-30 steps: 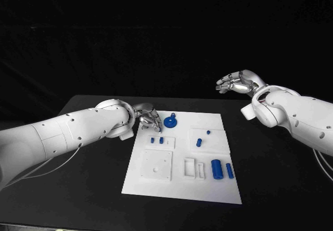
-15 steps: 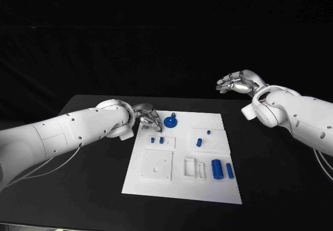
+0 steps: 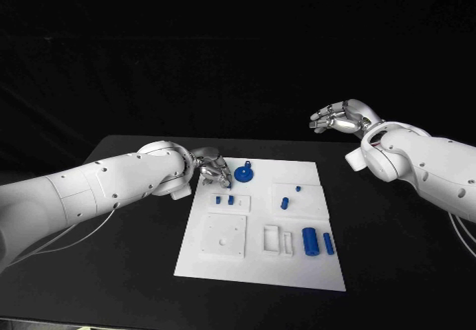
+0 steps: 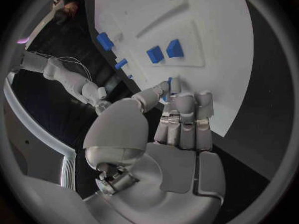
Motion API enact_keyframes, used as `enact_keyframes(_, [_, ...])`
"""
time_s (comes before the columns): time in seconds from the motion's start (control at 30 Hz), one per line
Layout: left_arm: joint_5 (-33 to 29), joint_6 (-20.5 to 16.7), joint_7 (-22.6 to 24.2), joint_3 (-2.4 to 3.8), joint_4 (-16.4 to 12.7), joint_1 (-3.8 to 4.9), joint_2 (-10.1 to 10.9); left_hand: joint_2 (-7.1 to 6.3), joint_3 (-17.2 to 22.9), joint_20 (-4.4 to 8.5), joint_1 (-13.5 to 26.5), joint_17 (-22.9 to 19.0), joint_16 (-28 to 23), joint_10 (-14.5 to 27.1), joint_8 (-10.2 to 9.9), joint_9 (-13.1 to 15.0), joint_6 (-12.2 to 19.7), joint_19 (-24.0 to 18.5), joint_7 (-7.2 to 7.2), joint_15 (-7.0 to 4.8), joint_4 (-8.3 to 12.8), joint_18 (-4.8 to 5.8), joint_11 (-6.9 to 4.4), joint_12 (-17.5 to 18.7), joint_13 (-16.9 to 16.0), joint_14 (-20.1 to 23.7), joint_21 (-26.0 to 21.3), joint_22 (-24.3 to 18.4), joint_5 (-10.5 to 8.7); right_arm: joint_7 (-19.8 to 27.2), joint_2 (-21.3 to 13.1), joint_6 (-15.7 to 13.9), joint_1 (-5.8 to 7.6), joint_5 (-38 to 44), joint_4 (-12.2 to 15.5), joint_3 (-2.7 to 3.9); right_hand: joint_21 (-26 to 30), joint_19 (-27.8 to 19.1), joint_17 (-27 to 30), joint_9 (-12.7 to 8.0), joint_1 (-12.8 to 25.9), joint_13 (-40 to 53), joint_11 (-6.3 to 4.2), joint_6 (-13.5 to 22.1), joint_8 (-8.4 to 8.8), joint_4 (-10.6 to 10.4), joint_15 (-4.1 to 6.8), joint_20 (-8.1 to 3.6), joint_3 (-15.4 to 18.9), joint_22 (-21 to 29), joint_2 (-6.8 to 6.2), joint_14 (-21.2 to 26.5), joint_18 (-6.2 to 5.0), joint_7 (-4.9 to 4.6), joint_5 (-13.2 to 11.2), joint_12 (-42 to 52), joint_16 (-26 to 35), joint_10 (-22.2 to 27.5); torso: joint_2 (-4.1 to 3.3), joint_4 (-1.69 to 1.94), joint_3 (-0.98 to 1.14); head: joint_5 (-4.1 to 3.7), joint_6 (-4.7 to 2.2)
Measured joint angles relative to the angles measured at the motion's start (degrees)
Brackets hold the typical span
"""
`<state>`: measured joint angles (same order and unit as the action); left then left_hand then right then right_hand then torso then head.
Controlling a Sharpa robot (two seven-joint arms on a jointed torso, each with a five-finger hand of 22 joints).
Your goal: Assemble the parts on the task board
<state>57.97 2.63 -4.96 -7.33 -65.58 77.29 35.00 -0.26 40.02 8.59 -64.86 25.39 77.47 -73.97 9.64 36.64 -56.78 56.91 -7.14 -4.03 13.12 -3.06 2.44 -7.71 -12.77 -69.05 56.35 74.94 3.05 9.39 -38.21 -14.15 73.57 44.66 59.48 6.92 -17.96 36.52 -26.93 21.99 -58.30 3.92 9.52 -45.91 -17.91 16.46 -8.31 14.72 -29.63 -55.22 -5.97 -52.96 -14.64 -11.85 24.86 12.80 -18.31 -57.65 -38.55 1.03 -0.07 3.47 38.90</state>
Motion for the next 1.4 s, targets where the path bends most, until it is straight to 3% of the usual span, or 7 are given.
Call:
enact_keyframes(0.63, [-0.05,-1.08,0.37,-0.23,-1.37,-0.25,1.00,0.12,0.00,-0.12,-0.13,0.00,0.00,-0.02,0.30,-0.24,-0.03,-0.09,-0.03,0.01,0.01,0.01,-0.02,0.31,-0.29,0.01,0.22,-0.01,0.10,0.00,-0.06,0.06,0.00,0.00,-0.11,-0.01,0.00,0.00,0.05,-0.04,0.00,0.00,0.00,0.00,0.00,0.00,0.01,0.00,0.00,0.00,0.00,-0.01,0.00,0.00,0.00,0.00,0.00,0.00,0.00,0.02,-0.02,-0.19,0.04])
enact_keyframes(1.2, [-0.07,-1.71,0.32,-0.30,-1.75,-0.33,1.07,-0.89,0.00,-0.14,-0.20,-0.06,0.00,-0.03,0.00,-0.82,0.70,-0.09,-0.75,0.01,0.01,0.01,-0.02,0.63,-0.38,0.01,0.22,-0.03,0.11,-0.02,0.03,0.11,0.00,0.00,-0.23,-0.01,0.00,0.00,0.10,-0.04,0.00,0.00,0.00,0.00,0.00,0.00,0.05,0.00,0.00,-0.03,0.00,-0.05,-0.01,0.00,0.00,-0.22,0.00,0.00,-0.01,0.01,-0.02,-0.19,0.07])
enact_keyframes(1.3, [-0.08,-1.76,0.27,-0.33,-1.72,-0.36,1.16,-1.66,-0.04,-0.15,-0.29,-0.06,0.00,-0.03,-0.48,-1.24,1.51,-0.08,-1.04,0.01,0.05,0.01,-0.02,0.89,-0.50,0.01,0.22,-0.03,0.11,-0.02,-0.01,0.12,0.00,0.00,-0.23,-0.01,0.00,0.00,0.09,-0.04,0.00,0.00,0.00,0.00,0.00,0.00,0.05,0.00,0.00,-0.05,0.00,-0.05,0.00,0.00,0.00,-0.22,0.00,0.00,-0.01,0.00,-0.02,-0.19,0.01])
enact_keyframes(1.4, [-0.10,-1.86,0.19,-0.43,-1.74,-0.47,1.45,-3.28,-0.58,-0.24,-0.14,-0.16,0.00,-0.03,-1.03,-1.70,2.95,-0.17,-1.56,0.32,0.59,0.00,-0.02,1.19,-0.57,0.32,0.22,-0.03,0.11,-0.03,-0.08,0.12,0.00,0.00,-0.23,-0.01,0.00,0.00,0.09,-0.04,0.00,0.00,0.00,0.00,0.00,0.00,0.05,0.00,0.00,-0.04,0.00,-0.05,0.00,0.00,0.00,-0.22,0.00,0.00,-0.01,0.01,-0.02,-0.19,-0.08])
